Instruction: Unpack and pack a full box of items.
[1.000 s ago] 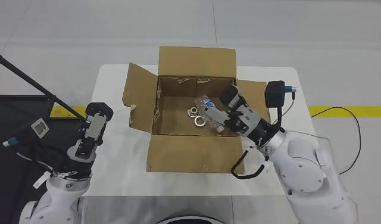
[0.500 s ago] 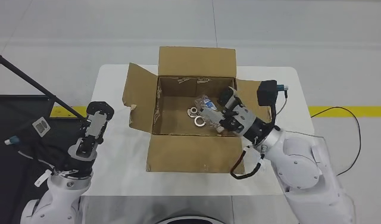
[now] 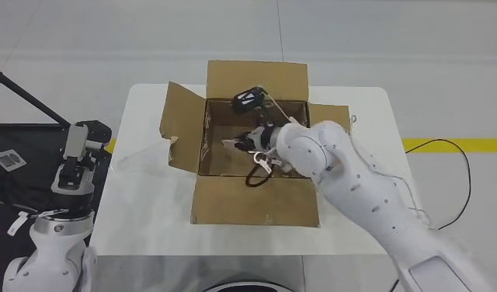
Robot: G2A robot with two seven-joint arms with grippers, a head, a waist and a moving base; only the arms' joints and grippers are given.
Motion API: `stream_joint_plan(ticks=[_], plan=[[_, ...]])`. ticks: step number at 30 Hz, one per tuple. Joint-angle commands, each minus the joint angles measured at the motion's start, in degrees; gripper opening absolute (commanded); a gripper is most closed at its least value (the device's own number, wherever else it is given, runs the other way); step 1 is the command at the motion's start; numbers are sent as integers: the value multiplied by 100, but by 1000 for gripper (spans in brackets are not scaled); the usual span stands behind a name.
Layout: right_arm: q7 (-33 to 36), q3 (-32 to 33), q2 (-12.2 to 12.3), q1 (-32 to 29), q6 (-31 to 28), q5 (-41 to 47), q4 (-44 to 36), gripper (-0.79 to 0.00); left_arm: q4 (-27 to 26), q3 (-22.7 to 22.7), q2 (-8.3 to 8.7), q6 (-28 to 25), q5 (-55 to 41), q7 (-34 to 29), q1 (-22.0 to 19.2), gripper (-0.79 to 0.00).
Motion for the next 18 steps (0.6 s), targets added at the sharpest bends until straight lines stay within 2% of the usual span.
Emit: stream_joint_plan(ticks=[1, 8, 18], plan=[[241, -236, -106, 255, 112, -100, 411, 0, -9, -46, 4, -27, -67, -5, 51, 0], [775, -768, -431, 719, 424, -333, 1287, 0, -23, -76, 15, -116, -113, 19, 150, 0], [782, -866, -695, 862, 691, -361, 2284, 0, -21, -71, 18, -124, -109, 28, 156, 0]])
